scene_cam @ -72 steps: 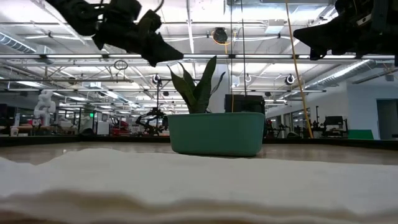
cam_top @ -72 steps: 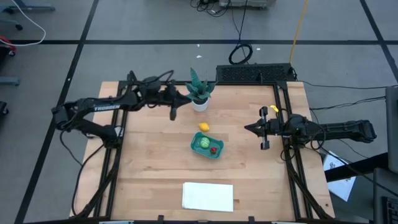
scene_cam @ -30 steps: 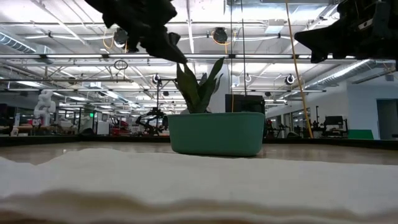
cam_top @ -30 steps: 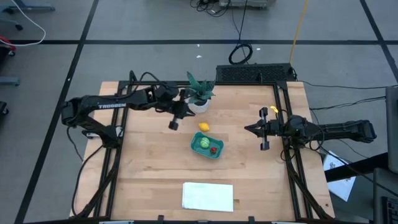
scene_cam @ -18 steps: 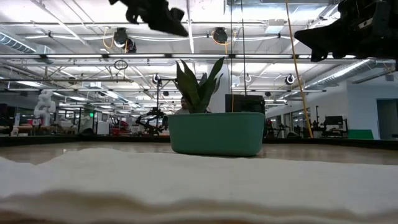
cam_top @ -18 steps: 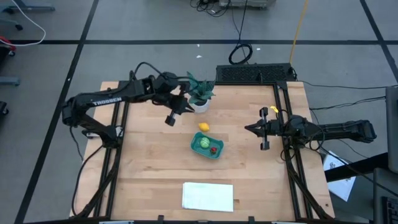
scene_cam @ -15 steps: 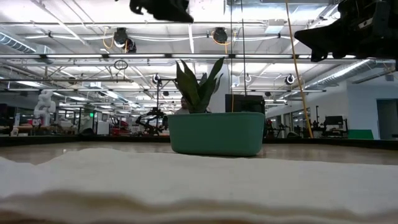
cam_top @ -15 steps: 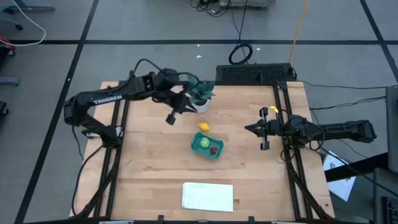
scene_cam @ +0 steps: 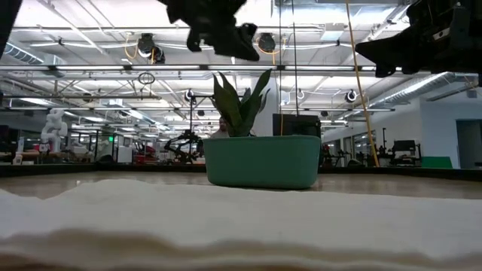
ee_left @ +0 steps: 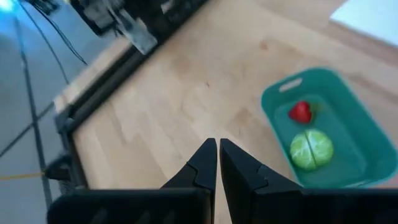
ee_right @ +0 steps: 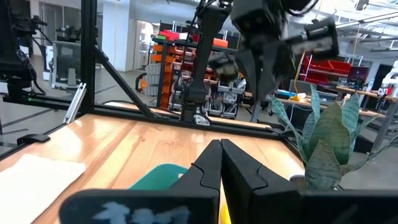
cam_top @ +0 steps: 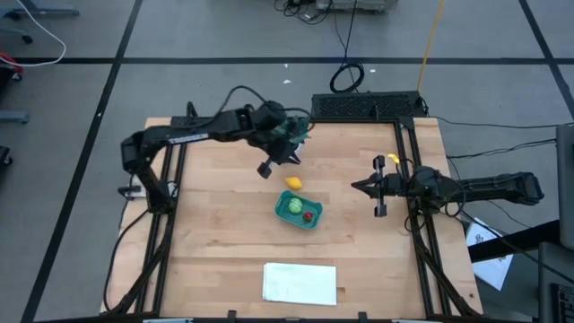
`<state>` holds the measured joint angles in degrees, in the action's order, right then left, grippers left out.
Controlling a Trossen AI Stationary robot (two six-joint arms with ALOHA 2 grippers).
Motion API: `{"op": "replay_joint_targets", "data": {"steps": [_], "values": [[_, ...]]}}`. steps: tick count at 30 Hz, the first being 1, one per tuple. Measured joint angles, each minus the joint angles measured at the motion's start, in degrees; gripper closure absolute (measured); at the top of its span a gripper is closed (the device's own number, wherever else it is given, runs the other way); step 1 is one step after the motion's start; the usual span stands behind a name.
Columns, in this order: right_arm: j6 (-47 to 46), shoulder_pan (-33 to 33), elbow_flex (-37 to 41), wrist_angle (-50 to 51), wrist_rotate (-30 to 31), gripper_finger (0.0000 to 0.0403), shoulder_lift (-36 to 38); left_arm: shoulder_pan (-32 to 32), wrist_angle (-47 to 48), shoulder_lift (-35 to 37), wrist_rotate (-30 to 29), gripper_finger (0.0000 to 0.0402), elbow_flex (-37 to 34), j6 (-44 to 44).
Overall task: Pick and placing Produce into tupperware
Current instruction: Put the yellow lemon into the green bin
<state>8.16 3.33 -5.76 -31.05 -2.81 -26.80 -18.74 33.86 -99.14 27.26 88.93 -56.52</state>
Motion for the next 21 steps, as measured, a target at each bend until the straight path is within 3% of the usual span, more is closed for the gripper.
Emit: {"op": "replay_joint_targets", "data": {"steps": [11,16,21], "values": [[0.80,0.11,0.00,0.00,0.02,0.0403,-1.24,2.94,3.96,-11.25,-12.56,0.0376,3.55,-9.65],[1.49,0.11,0.00,0.02,0.02,0.0403,-1.74,4.83,5.26,-12.43,-13.90,0.0376,3.55,-17.73],[1.53,0.11,0.00,0.02,0.02,0.0403,-2.24,6.26,2.83,-12.28,-13.87,0.0376,3.58,-15.17]]}}
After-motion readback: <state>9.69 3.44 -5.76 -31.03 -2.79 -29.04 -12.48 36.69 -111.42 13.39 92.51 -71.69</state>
